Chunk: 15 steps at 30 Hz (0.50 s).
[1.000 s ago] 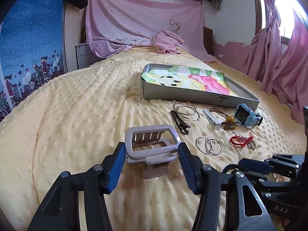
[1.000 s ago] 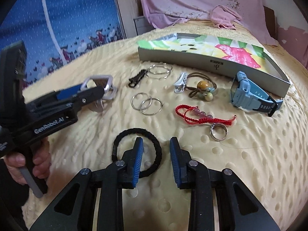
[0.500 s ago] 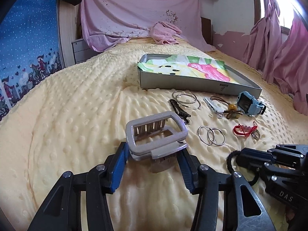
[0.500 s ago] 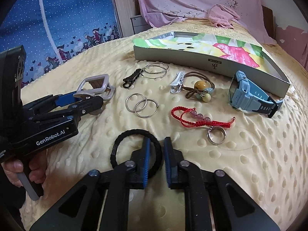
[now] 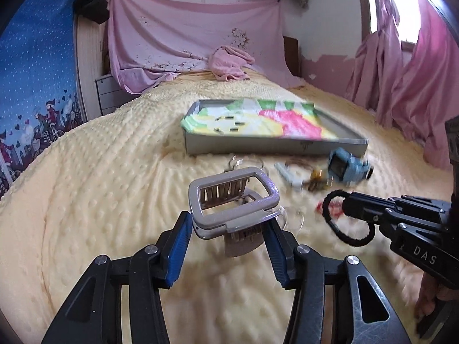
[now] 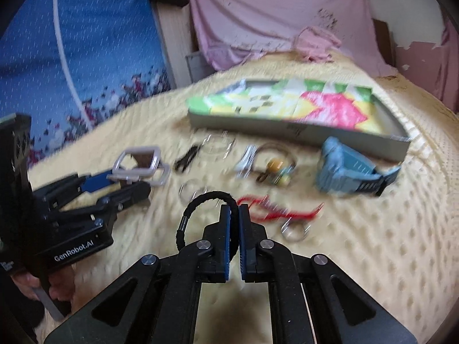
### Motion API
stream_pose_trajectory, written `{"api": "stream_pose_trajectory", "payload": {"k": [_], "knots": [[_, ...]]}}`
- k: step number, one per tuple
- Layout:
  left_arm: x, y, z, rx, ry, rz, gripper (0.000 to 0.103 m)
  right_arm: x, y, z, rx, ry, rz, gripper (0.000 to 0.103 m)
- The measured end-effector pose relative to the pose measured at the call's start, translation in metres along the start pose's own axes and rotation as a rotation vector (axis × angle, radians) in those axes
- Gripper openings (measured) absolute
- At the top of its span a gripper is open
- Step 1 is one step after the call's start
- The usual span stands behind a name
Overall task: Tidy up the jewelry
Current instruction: 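Carry the clip and hair tie into the grey tray and open both tools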
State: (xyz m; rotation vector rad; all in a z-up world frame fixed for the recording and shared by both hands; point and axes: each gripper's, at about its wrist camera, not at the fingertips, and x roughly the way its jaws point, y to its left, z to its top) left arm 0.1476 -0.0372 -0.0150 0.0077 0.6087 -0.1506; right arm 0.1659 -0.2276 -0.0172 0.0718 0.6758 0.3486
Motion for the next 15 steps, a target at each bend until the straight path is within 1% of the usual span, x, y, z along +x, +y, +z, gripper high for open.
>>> {"api": "stream_pose_trajectory", "payload": {"k": [4, 7, 9, 11, 15], "knots": [[0.006, -0.006, 0.033, -0.039, -0.045, -0.016, 0.048, -0.009, -0.018, 0.039, 0.013, -0.083, -0.015, 0.005], [0.020, -0.008, 0.061, -0.047, -0.068, -0.024, 0.048, -0.004, -0.037, 0.073, 0.025, -0.123, -0.045, 0.005], [0.035, -0.011, 0.079, -0.050, -0.070, -0.034, 0.048, 0.009, -0.053, 0.093, 0.048, -0.119, -0.071, 0.005], [0.055, -0.012, 0.095, -0.048, -0.057, -0.043, 0.048, 0.022, -0.068, 0.106, 0.070, -0.104, -0.093, 0.005], [0.098, -0.018, 0.117, -0.038, 0.007, -0.071, 0.048, 0.058, -0.101, 0.123, 0.134, -0.049, -0.136, 0.005]]}}
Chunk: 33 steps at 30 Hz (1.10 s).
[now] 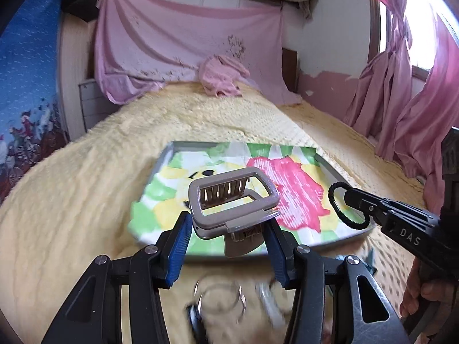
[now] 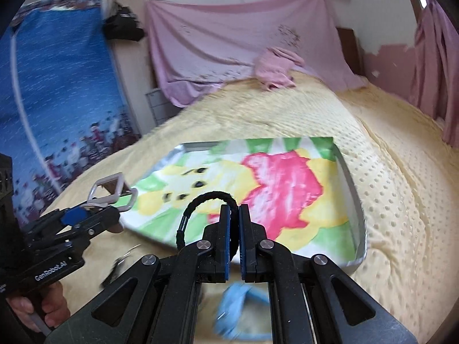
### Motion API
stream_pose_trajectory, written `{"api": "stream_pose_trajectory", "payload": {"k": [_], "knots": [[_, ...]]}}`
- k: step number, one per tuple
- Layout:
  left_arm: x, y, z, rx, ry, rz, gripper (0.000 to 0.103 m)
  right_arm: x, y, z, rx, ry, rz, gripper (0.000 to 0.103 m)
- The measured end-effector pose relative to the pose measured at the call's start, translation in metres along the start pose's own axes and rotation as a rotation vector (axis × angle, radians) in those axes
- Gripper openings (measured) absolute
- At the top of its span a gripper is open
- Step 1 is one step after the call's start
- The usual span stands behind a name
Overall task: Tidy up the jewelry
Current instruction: 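Carry the clip and hair tie into the grey tray and open both tools, then lift both open tools away from the tray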
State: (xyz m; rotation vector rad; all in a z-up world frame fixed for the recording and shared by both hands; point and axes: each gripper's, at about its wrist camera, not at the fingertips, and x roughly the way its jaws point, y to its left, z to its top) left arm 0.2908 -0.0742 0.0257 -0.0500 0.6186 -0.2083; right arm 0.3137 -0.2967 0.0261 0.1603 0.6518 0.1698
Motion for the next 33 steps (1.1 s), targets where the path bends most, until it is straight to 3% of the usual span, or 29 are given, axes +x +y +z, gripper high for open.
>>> {"api": "stream_pose_trajectory", "payload": {"k": [9, 13, 14, 15, 18, 22, 26, 28, 32, 33], "knots": [[0.067, -0.014, 0.008, 0.026, 0.211, -0.034, 0.049, 0.069, -0.022, -0.004, 0.053, 0.189, -0.013, 0.006], [0.071, -0.015, 0.003, 0.017, 0.223, -0.045, 0.050, 0.076, -0.022, -0.009, 0.032, 0.218, -0.022, 0.006], [0.071, -0.015, 0.001, 0.012, 0.226, -0.044, 0.056, 0.078, -0.023, -0.010, 0.028, 0.224, -0.024, 0.006], [0.071, -0.014, 0.000, 0.004, 0.223, -0.042, 0.064, 0.078, -0.023, -0.011, 0.023, 0.227, -0.025, 0.006], [0.067, -0.011, -0.002, -0.021, 0.197, -0.038, 0.070, 0.074, -0.025, -0.013, 0.014, 0.223, -0.032, 0.011], [0.056, -0.006, -0.003, -0.048, 0.142, -0.041, 0.074, 0.056, -0.031, -0.015, 0.029, 0.161, -0.018, 0.035], [0.035, -0.006, -0.006, -0.049, 0.054, -0.020, 0.084, 0.027, -0.032, -0.017, 0.033, 0.058, -0.020, 0.039], [0.021, -0.006, -0.007, -0.055, 0.012, -0.020, 0.091, 0.006, -0.030, -0.020, 0.023, -0.010, -0.023, 0.058], [-0.008, -0.003, -0.010, -0.064, -0.084, -0.005, 0.100, -0.028, -0.027, -0.025, 0.027, -0.106, -0.030, 0.068], [-0.017, -0.002, -0.012, -0.065, -0.105, 0.000, 0.101, -0.037, -0.026, -0.028, 0.032, -0.131, -0.028, 0.076]]}}
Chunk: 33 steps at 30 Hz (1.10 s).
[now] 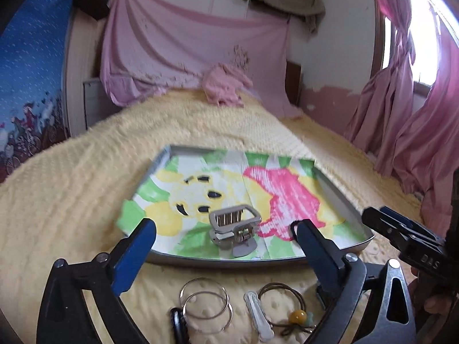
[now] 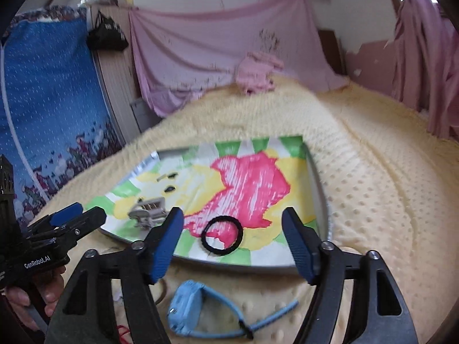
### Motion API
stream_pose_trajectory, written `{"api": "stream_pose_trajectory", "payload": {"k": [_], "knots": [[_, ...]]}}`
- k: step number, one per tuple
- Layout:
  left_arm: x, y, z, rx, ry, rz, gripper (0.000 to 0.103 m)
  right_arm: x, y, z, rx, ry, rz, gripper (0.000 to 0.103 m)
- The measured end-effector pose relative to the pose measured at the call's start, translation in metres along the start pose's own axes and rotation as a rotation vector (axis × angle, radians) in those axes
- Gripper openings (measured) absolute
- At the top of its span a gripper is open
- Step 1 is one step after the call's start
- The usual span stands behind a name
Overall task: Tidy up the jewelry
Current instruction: 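Lift both open tools away from the tray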
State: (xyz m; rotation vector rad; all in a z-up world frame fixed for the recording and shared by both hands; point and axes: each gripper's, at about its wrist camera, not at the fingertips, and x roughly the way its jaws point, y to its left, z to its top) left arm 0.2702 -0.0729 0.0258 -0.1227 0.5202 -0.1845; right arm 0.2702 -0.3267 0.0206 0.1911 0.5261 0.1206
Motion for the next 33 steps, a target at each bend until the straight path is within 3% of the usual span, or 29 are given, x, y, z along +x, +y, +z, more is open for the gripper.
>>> {"api": "stream_pose_trajectory", "payload": {"k": [1, 5, 7, 14, 22, 33], "knots": [[-0.008, 0.001, -0.001, -0.001, -0.020, 0.005, 0.101, -0.008, 0.000, -0.001, 0.004, -0.021, -0.001, 0.083], [-0.036, 0.004, -0.007, 0.005, -0.086, 0.015, 0.103, -0.040, 0.006, -0.010, 0.000, -0.101, 0.007, 0.085], [-0.051, 0.006, -0.012, 0.012, -0.109, 0.027, 0.103, -0.054, 0.011, -0.016, -0.010, -0.127, 0.005, 0.093], [-0.086, 0.009, -0.035, 0.051, -0.140, 0.077, 0.103, -0.083, 0.027, -0.039, -0.057, -0.129, 0.000, 0.094], [-0.110, 0.020, -0.066, 0.066, -0.111, 0.096, 0.103, -0.104, 0.033, -0.064, -0.100, -0.075, -0.006, 0.094], [-0.102, 0.022, -0.093, 0.118, 0.022, 0.066, 0.103, -0.098, 0.031, -0.089, -0.137, 0.033, 0.008, 0.094]]}}
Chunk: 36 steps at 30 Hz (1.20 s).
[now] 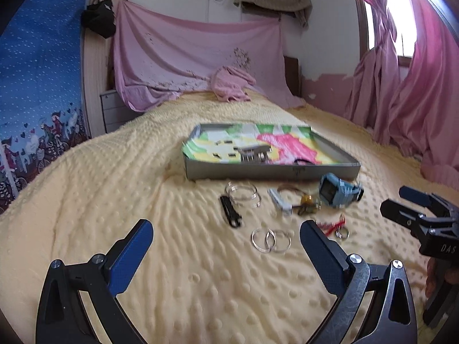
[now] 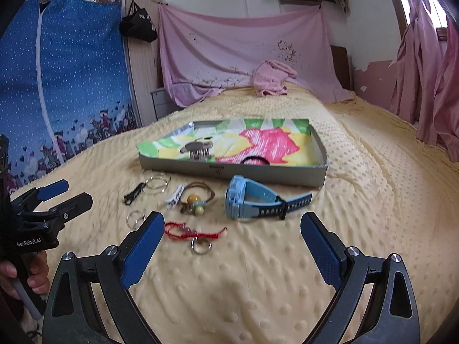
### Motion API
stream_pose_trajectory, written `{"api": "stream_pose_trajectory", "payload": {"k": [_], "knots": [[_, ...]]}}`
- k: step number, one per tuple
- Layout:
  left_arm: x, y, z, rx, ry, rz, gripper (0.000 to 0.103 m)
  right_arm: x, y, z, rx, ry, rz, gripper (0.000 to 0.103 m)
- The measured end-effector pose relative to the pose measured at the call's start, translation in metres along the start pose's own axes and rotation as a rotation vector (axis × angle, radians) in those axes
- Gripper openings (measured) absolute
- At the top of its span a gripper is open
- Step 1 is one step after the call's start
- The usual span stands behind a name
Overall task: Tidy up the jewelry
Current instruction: 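Lift both open tools away from the tray, then grasp a silver hoop ring with the left tool while the right tool grasps a small silver ring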
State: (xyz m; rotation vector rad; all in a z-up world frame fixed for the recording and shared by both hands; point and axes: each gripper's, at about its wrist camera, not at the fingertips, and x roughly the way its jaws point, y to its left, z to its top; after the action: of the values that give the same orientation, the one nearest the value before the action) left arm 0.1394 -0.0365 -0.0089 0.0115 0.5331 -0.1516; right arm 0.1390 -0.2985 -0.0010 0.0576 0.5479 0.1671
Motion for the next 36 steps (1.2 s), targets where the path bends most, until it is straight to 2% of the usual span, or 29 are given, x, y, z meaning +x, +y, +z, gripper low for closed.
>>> {"api": "stream_pose_trajectory", "payload": {"k": [4, 5, 7, 9, 14, 16, 23, 26, 27, 31, 36], "knots": [[0.004, -0.002, -0.005, 0.012, 0.021, -0.051, 0.102, 0.004, 0.002, -0.004, -0.014, 0.020, 0.027, 0.093], [0.004, -0.004, -0.006, 0.019, 0.023, -0.060, 0.096, 0.005, 0.003, -0.005, -0.019, 0.024, 0.032, 0.092], [0.006, -0.007, -0.007, 0.033, 0.036, -0.075, 0.086, 0.009, 0.006, -0.006, -0.037, 0.040, 0.043, 0.082], [0.010, -0.010, -0.009, 0.044, 0.056, -0.093, 0.074, 0.012, 0.011, -0.007, -0.050, 0.054, 0.052, 0.079], [0.022, -0.016, -0.009, 0.067, 0.124, -0.152, 0.058, 0.021, 0.015, -0.011, -0.068, 0.098, 0.087, 0.066], [0.030, -0.019, -0.008, 0.073, 0.162, -0.173, 0.054, 0.027, 0.016, -0.013, -0.074, 0.122, 0.106, 0.057], [0.056, -0.016, -0.008, 0.048, 0.259, -0.144, 0.046, 0.039, 0.027, -0.018, -0.116, 0.177, 0.149, 0.043], [0.063, -0.016, -0.007, 0.047, 0.282, -0.155, 0.046, 0.048, 0.030, -0.021, -0.130, 0.210, 0.152, 0.041], [0.065, -0.017, -0.006, 0.050, 0.284, -0.157, 0.044, 0.051, 0.032, -0.021, -0.133, 0.220, 0.153, 0.037], [0.068, -0.019, -0.004, 0.066, 0.295, -0.174, 0.034, 0.056, 0.033, -0.020, -0.135, 0.227, 0.148, 0.034], [0.071, -0.018, -0.005, 0.062, 0.305, -0.178, 0.018, 0.060, 0.028, -0.020, -0.117, 0.235, 0.142, 0.027]]}}
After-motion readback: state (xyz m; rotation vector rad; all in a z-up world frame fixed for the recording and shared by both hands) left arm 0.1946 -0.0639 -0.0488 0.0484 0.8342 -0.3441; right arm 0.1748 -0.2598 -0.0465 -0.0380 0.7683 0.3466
